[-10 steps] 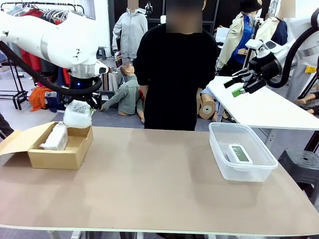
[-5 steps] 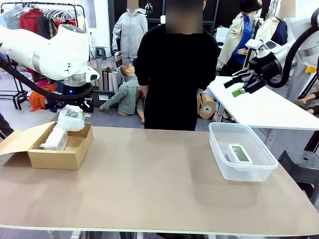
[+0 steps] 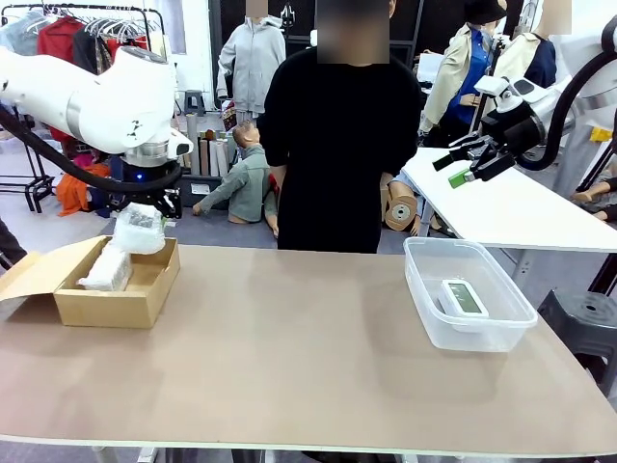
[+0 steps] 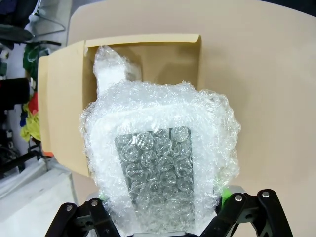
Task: Separate and place wrapped and unwrapped clocks.
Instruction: If the picked Digital clock is wrapped, place it in the Package Box ; if not, place it in the Organizing box.
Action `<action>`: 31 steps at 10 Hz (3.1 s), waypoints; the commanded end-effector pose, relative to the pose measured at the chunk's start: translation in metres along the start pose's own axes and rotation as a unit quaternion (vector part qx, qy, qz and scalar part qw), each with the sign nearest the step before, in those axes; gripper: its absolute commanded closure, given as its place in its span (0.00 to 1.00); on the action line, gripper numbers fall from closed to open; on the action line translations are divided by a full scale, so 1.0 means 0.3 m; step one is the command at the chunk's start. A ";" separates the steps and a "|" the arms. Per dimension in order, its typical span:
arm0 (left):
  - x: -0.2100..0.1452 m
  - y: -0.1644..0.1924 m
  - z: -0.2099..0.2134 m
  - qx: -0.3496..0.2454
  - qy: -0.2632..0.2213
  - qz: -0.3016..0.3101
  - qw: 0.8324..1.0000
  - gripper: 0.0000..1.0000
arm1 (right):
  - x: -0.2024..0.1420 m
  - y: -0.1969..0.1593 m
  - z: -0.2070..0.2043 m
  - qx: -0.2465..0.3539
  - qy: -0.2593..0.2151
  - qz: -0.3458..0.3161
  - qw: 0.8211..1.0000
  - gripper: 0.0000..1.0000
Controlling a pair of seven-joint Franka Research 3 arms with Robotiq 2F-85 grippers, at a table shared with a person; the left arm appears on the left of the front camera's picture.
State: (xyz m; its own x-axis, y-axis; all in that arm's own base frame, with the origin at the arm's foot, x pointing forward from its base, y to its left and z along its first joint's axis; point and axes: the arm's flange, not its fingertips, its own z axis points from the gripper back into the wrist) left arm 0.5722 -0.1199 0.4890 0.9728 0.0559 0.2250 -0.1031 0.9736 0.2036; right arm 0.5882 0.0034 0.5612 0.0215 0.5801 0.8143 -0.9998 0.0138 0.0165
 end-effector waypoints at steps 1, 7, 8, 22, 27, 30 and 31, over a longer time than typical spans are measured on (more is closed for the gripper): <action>-0.003 0.017 -0.004 -0.002 -0.008 -0.008 1.000 1.00 | 0.007 0.003 0.000 -0.001 -0.004 0.001 1.000 0.00; 0.050 0.063 -0.172 0.014 0.002 -0.011 1.000 1.00 | 0.007 0.003 0.000 -0.001 -0.004 0.001 1.000 0.00; 0.048 0.066 -0.192 0.014 0.008 -0.012 1.000 1.00 | 0.007 0.003 0.000 -0.001 -0.004 0.001 1.000 0.00; 0.083 0.050 -0.421 -0.015 0.024 -0.054 0.998 1.00 | 0.007 0.003 0.000 -0.001 -0.004 0.001 1.000 0.00; 0.086 0.040 -0.422 -0.012 0.018 -0.054 0.998 1.00 | 0.007 0.003 0.000 -0.001 -0.004 0.001 1.000 0.00; 0.082 0.036 -0.397 0.000 0.007 -0.052 0.999 1.00 | 0.007 0.003 0.000 -0.001 -0.004 0.001 1.000 0.00; 0.083 0.033 -0.393 0.001 0.004 -0.053 0.999 1.00 | 0.007 0.003 0.000 -0.001 -0.004 0.001 1.000 0.00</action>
State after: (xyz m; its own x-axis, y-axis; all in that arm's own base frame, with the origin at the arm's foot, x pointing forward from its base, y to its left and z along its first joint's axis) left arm 0.6210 -0.0843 0.3811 0.9859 -0.0386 0.1629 0.0033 0.9774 0.2114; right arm 0.5882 0.0034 0.5612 0.0215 0.5801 0.8143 -0.9998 0.0138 0.0165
